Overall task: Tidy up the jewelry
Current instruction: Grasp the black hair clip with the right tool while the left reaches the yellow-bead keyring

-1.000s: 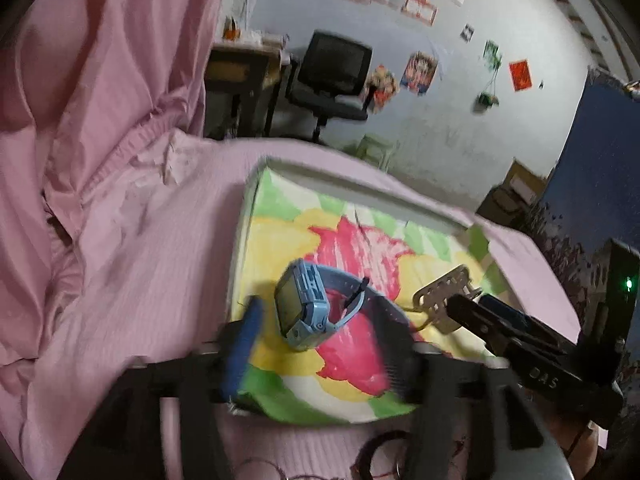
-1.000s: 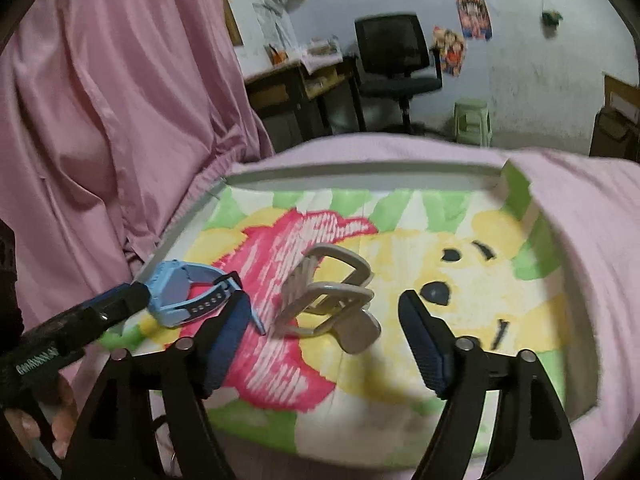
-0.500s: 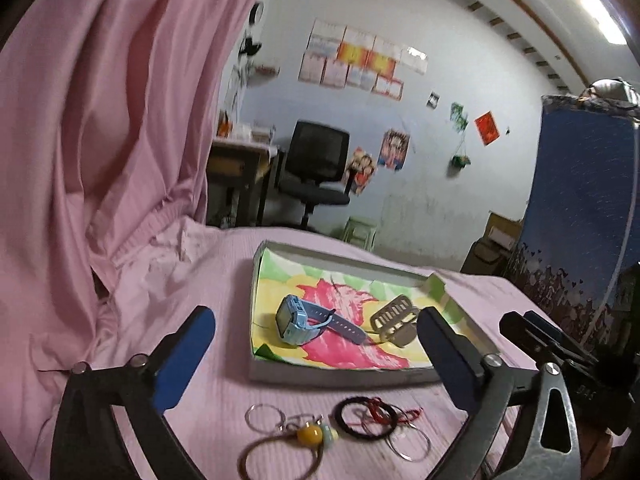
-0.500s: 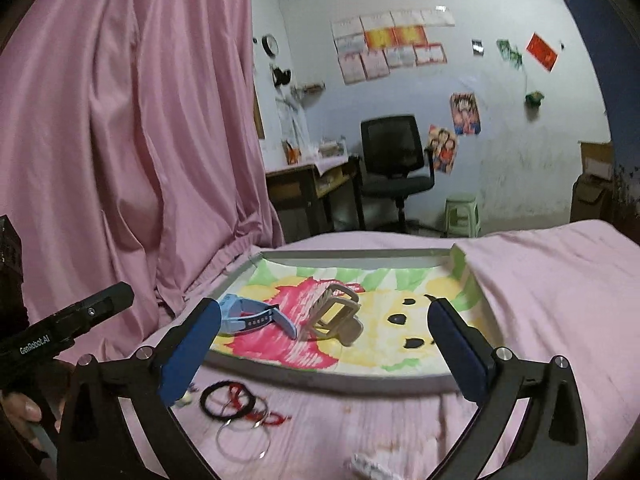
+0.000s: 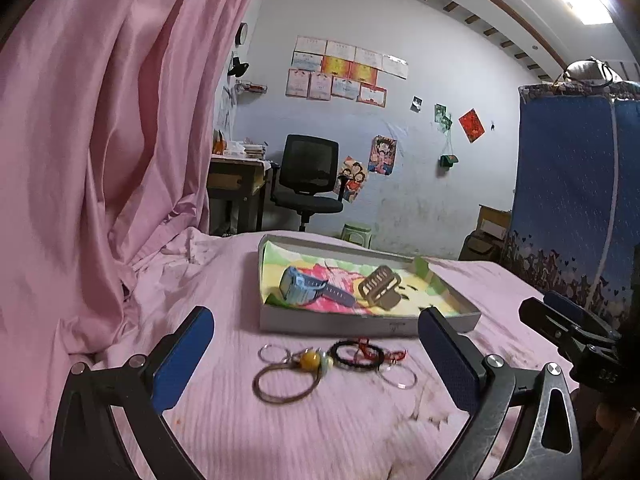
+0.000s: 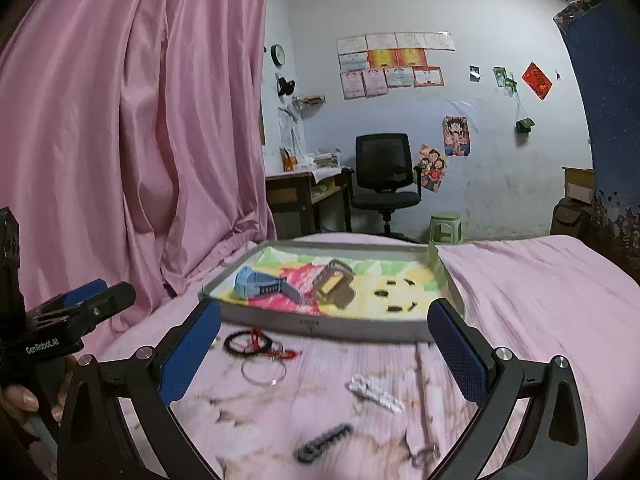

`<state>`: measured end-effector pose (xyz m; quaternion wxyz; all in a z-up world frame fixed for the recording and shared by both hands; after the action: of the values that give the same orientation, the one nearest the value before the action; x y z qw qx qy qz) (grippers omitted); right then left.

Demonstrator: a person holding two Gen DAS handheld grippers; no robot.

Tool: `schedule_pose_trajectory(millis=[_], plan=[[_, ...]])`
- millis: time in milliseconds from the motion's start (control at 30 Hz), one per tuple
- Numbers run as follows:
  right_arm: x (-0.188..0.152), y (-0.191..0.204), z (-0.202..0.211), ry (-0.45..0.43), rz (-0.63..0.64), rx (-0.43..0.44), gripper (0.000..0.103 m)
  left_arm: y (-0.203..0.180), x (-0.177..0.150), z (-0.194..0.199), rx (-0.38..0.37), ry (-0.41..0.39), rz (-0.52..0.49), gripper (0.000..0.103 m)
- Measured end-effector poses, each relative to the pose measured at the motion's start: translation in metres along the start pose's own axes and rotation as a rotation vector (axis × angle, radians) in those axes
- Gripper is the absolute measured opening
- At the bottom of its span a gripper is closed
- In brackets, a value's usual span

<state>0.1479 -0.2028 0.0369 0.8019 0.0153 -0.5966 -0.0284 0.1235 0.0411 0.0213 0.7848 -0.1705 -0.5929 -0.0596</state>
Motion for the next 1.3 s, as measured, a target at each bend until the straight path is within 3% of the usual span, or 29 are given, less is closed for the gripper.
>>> schedule_pose_trajectory(millis=[167,533,700,900,1100,1233,1300], plan=[[-0.019,0.0,-0.001,0.101,0.024,-0.005,0.102,0.001,-0.012,0.003,0.013,0.032,0.002,0.103],[-0.06,0.0,-0.028,0.368,0.02,0.052,0.101,0.035,-0.033,-0.033,0.008,0.253,0.14,0.103],[-0.074,0.004,-0.042,0.464,0.01,0.073,0.078,0.042,-0.041,-0.05,0.013,0.322,0.173,0.103],[-0.088,0.008,-0.059,0.552,-0.026,0.103,0.07,0.047,-0.04,-0.066,-0.006,0.362,0.171,0.101],[-0.092,0.02,-0.072,0.586,-0.053,0.146,0.053,0.043,-0.042,-0.081,-0.034,0.413,0.146,0.082],[-0.091,0.029,-0.07,0.576,-0.033,0.174,0.036,0.043,-0.043,-0.085,-0.056,0.427,0.148,0.059],[-0.091,0.031,-0.068,0.571,-0.027,0.178,0.034,0.042,-0.044,-0.086,-0.059,0.432,0.145,0.05]])
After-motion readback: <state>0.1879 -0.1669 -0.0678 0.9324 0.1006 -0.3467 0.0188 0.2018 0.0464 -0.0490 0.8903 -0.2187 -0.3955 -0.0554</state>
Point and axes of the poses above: each gripper's, at about its wrist camera, not at the fingertips, and z roughly against the way its jaws point, y to its left, x to its top, the point moved 2 cm from there along -z, roughly the way its jaws point, and after that the axes turned 15 degrees about -x, right-handed, at the moved point
